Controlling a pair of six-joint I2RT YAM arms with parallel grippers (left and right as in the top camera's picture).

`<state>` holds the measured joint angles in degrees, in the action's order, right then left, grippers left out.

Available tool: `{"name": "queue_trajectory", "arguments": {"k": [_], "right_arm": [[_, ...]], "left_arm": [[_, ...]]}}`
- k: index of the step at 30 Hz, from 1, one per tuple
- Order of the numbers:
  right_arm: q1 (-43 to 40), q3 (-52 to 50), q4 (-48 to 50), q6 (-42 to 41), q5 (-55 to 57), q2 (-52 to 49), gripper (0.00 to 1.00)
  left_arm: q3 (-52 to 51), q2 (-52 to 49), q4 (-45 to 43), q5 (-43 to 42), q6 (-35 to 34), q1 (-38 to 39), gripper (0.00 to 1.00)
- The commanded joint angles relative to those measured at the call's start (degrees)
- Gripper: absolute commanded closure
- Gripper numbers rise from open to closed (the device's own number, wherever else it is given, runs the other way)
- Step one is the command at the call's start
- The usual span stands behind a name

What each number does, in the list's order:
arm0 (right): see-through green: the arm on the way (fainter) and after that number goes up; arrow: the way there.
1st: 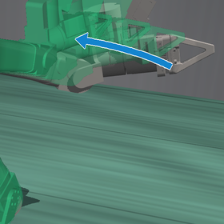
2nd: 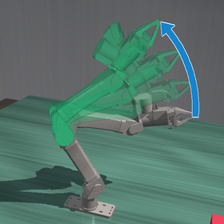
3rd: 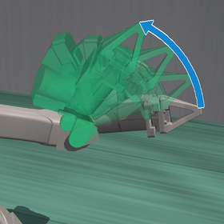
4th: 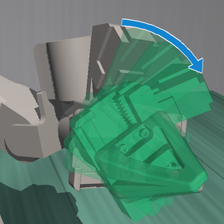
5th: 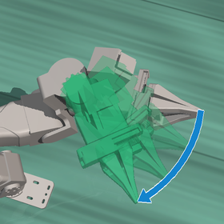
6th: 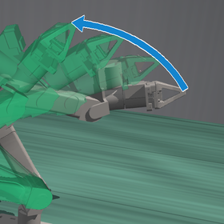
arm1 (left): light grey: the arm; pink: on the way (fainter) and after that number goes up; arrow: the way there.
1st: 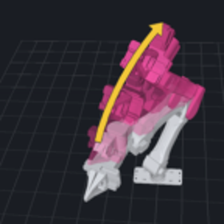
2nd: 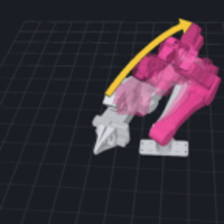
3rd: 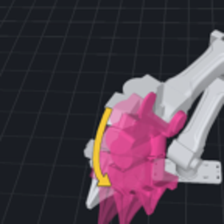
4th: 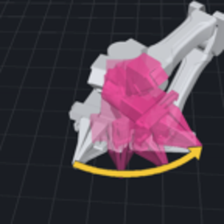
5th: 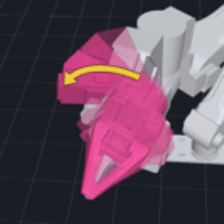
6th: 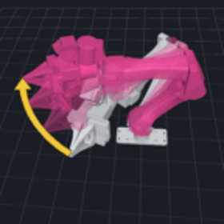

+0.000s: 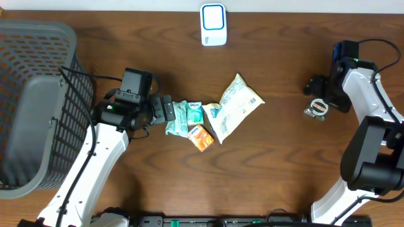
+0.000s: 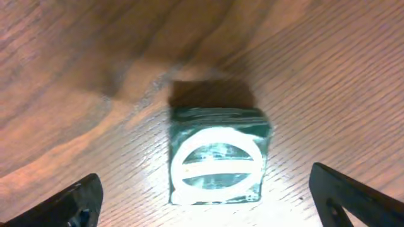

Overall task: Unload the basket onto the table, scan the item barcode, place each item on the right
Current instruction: 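Carry the tin right and set it down on the table, then reach the right gripper to the cream wet-wipe pack and grasp it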

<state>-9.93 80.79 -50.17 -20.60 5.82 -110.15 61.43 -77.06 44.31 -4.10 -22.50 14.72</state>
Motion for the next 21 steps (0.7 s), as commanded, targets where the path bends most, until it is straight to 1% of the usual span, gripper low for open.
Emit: {"name": "queue_trajectory", "arguments": {"k": [1,5,7,11,13,14,16,18,20,21], "right_arm": [[0.07,1.25,-0.94,-0.59,-4.2,-0.13,0.01],[1.4,8.22,-8.96,1.22,-14.51,-0.04,0.01],[3.17,11.37,-11.76,3.13,-18.82,-0.02,0.04],[8.48,13.92,-11.8,3.93,-29.22,-0.02,0.1],[12.17,13.79,-9.62,3.82,-33.62,-0.04,0.22],[14.03,13.55,-8.26,2.71,-34.05,-0.09,0.31],[18.6,13.05,-4.9,-1.64,-33.16,-0.17,0.37],[22.4,12.83,-2.01,-5.35,-30.47,-0.66,0.4],[26.27,12.83,0.98,-9.75,-27.12,-1.7,0.4],[29.42,12.83,4.48,-12.41,-26.27,-3.13,0.46]], "left_arm": [[0.63,-0.09,0.02,0.94,0.35,-0.31,0.0],[0.63,-0.09,0.02,0.94,0.35,-0.31,0.0],[0.63,-0.09,0.02,0.94,0.35,-0.31,0.0],[0.63,-0.09,0.02,0.94,0.35,-0.31,0.0],[0.63,-0.09,0.02,0.94,0.35,-0.31,0.0],[0.63,-0.09,0.02,0.94,0.35,-0.31,0.0],[0.63,-0.09,0.02,0.94,0.35,-0.31,0.0],[0.63,-0.09,0.02,0.94,0.35,-0.31,0.0],[0.63,-0.09,0.02,0.94,0.35,-0.31,0.0],[0.63,-0.09,0.02,0.94,0.35,-0.31,0.0]]}}
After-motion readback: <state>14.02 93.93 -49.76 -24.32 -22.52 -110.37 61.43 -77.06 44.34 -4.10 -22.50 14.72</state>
